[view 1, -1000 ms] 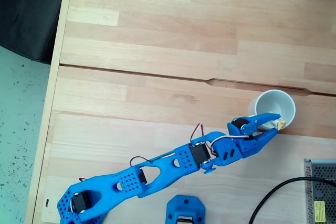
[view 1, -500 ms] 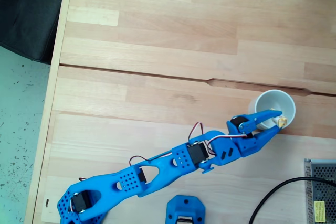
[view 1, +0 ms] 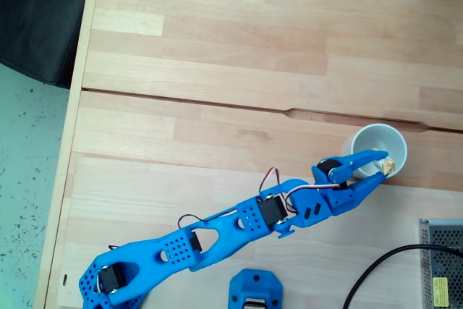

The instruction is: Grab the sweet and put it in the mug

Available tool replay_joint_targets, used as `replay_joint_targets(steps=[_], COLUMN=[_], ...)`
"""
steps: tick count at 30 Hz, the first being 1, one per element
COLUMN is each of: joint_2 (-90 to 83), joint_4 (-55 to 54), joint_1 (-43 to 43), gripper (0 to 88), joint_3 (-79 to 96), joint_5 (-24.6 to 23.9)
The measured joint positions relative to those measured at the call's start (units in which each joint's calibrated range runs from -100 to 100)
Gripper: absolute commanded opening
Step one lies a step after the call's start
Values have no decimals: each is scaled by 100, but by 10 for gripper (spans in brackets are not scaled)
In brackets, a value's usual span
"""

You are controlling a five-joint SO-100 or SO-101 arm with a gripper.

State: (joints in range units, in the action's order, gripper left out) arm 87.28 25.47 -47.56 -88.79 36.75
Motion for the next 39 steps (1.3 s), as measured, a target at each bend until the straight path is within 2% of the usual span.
replay_joint_targets(steps=[8,13,18,27,34,39], joint_2=[0,0,0,-445,-2107,-3470], joint_4=[0,0,0,350,1684,1953], joint_1=[0,0,0,0,22,266], gripper=[314,350,301,107,32,28], joint_3=[-9,-9,-9,251,1909,3550], joint_5=[29,29,-5,-10,-10,-10])
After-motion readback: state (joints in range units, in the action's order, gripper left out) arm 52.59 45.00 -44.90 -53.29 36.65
